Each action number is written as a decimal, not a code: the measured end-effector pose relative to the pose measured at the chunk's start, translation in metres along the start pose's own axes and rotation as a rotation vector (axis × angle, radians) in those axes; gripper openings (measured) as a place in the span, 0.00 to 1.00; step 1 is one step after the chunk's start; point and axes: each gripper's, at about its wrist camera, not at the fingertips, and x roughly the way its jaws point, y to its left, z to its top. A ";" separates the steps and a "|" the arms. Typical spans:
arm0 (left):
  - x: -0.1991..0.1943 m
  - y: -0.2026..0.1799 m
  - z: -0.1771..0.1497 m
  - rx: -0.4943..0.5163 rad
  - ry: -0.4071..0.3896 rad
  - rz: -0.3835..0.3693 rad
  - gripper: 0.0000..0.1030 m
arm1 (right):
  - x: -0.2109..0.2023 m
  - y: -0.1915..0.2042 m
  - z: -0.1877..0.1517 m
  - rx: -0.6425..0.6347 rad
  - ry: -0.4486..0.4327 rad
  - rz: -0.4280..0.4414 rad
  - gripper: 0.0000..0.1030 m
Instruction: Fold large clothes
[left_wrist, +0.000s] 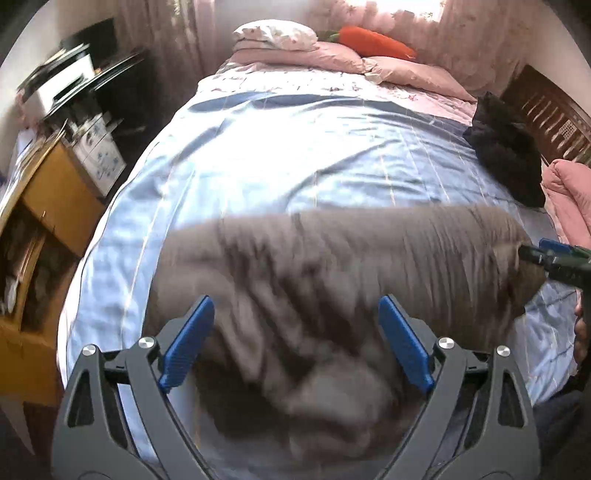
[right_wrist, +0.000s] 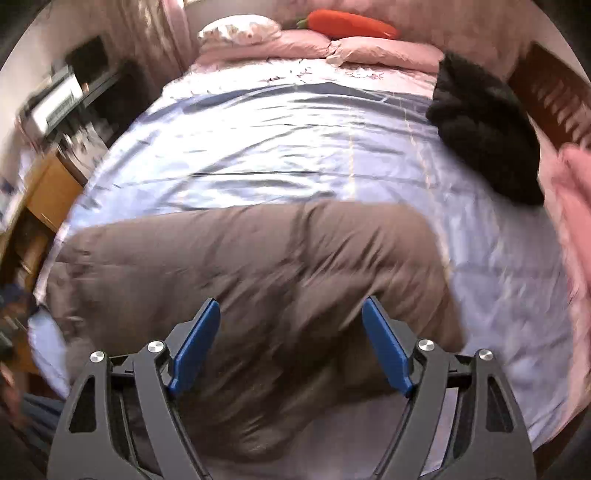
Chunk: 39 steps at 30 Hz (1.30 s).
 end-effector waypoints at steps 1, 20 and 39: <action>0.006 0.009 0.006 -0.008 0.000 -0.011 0.89 | 0.014 -0.010 0.002 0.032 0.010 0.026 0.78; 0.059 0.051 -0.001 -0.154 0.098 0.107 0.87 | 0.041 -0.006 -0.003 0.154 0.000 0.078 0.77; 0.061 -0.039 -0.050 0.033 0.102 0.023 0.90 | 0.044 0.052 -0.033 0.055 -0.012 0.145 0.84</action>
